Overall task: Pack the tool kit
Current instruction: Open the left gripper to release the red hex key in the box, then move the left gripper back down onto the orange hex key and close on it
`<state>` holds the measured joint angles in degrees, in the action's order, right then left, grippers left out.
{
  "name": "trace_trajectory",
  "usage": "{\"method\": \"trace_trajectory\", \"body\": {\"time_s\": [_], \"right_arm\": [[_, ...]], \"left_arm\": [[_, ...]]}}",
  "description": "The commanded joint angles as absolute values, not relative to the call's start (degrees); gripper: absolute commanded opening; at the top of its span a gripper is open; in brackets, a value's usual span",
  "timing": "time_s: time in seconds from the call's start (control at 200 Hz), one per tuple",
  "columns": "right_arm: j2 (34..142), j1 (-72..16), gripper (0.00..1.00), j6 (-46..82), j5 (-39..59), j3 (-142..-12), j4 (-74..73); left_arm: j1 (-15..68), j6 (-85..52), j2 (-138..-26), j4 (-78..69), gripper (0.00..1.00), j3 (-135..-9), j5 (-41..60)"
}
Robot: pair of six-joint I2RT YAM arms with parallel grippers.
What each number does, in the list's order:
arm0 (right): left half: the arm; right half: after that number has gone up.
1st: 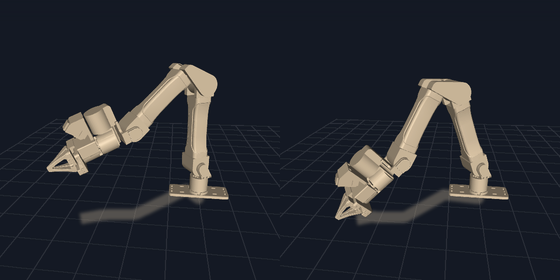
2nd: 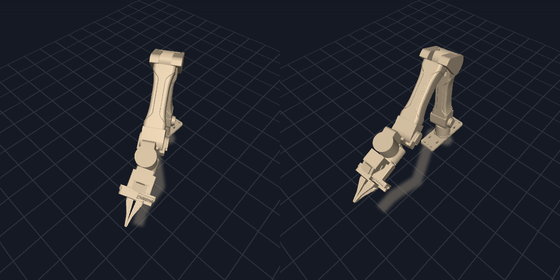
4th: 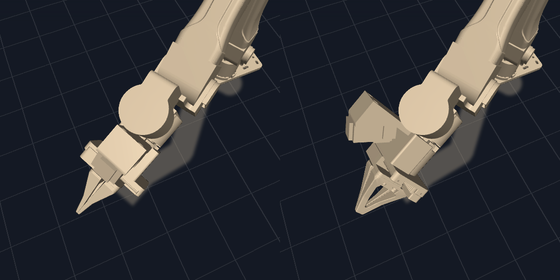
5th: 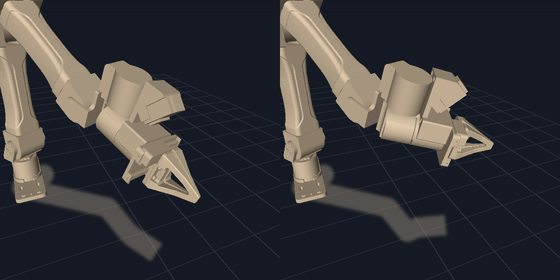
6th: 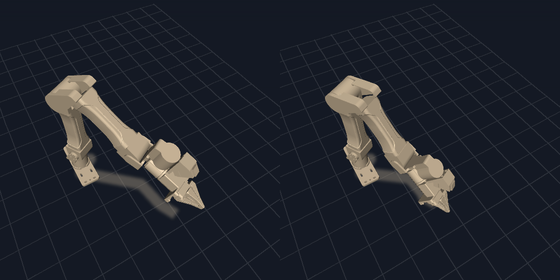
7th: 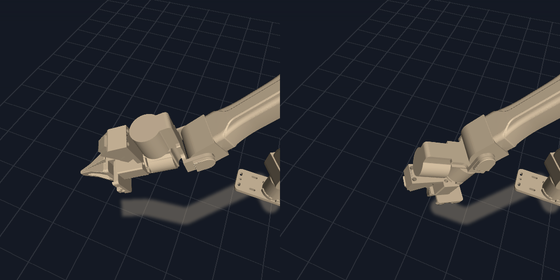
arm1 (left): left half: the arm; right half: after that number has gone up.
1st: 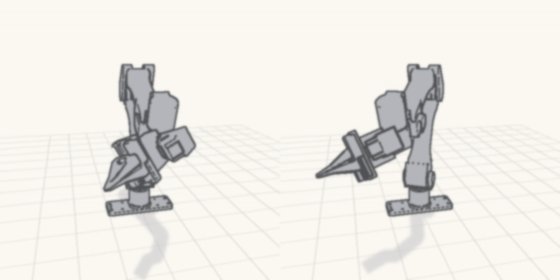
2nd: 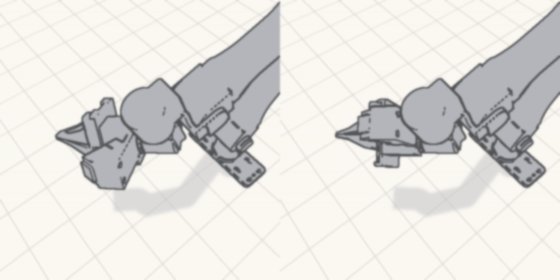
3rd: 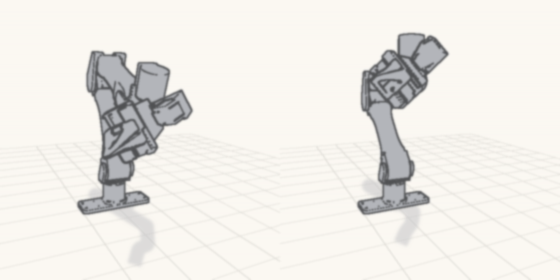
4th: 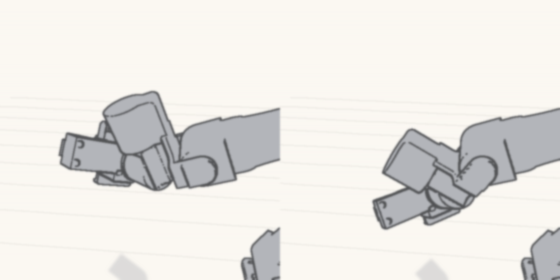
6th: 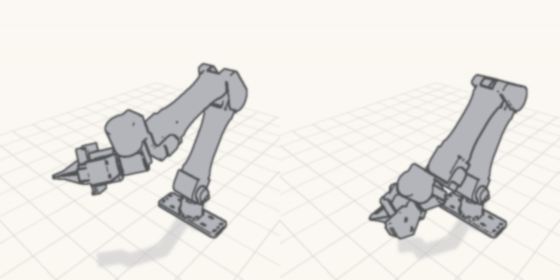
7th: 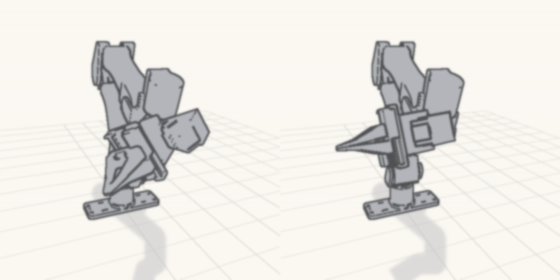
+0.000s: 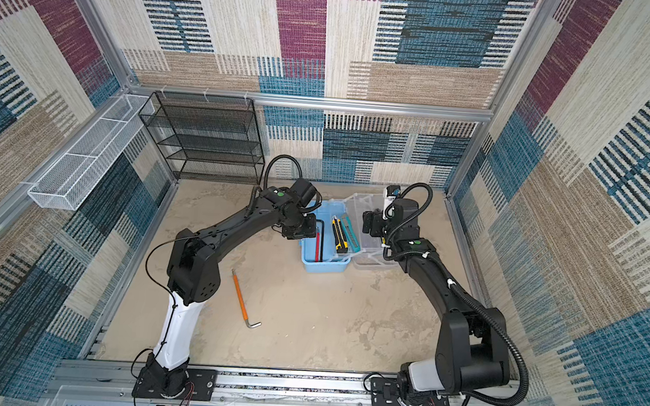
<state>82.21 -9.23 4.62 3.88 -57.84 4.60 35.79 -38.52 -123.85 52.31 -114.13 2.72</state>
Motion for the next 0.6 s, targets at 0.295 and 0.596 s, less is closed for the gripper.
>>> {"method": "trace_trajectory", "body": {"time_s": [0.295,0.596], "right_arm": [[82.3,-7.9,0.92,4.0,4.7,-57.7,2.8],[82.0,-7.0,0.92,3.8,5.1,-56.9,2.5]], "left_arm": [[35.7,-52.0,-108.7,52.3,0.68,-88.6,-12.6],[36.3,-59.0,-97.0,49.8,0.83,-67.9,-13.7]]}}
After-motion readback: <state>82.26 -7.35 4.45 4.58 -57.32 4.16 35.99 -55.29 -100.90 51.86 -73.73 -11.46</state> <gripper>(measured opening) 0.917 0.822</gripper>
